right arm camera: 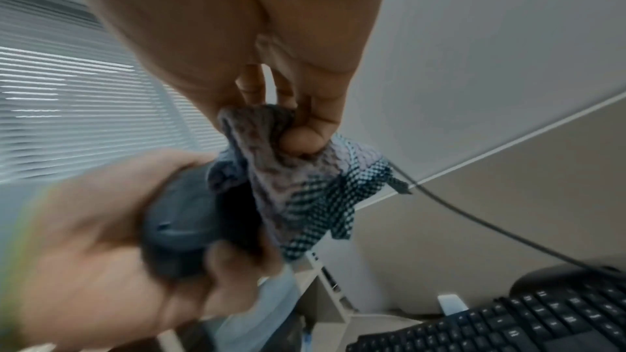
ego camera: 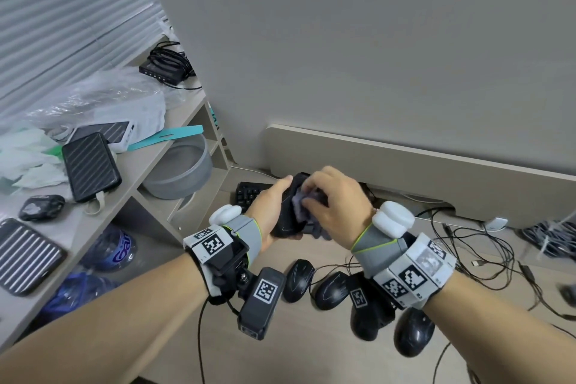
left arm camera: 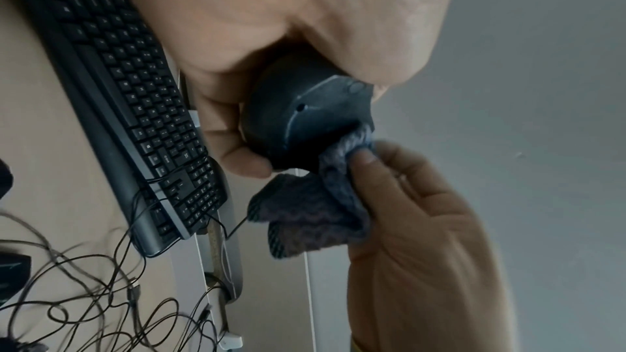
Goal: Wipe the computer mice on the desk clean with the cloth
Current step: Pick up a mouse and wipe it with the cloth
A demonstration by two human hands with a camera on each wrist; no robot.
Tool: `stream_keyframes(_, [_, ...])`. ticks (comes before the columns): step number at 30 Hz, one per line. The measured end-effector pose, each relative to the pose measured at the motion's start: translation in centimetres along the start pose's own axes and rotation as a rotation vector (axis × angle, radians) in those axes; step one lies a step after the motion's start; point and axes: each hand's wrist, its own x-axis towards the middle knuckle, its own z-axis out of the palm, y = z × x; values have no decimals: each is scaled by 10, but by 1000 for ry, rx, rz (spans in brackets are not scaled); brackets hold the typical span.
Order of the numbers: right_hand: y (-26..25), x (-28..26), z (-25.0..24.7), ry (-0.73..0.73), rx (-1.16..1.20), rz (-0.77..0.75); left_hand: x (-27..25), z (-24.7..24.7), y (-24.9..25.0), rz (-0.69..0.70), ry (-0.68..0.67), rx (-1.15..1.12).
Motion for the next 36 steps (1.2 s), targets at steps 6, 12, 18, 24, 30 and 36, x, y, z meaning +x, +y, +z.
stream_keyframes(6, [4,7,-6,97,12,34,1,1,-2,6,15,7])
stream_keyframes(12, [7,8,-8,112,46,55,2,3,-6,-18,5,10])
stream_keyframes(18, [-12,4,-4,-31,25,-28,5,8,-7,-66,-22,-81])
stream_keyframes(24, [-19,-6,2,-87,55,-91,9,4,2,-40,-18,-180])
stream_keyframes(30, [2,-1,-4,-48,66,18,6,1,6,26,61,-199])
stream_keyframes(36, [-17,-9,2,-64,116,-72,5,5,19,58,86,-143])
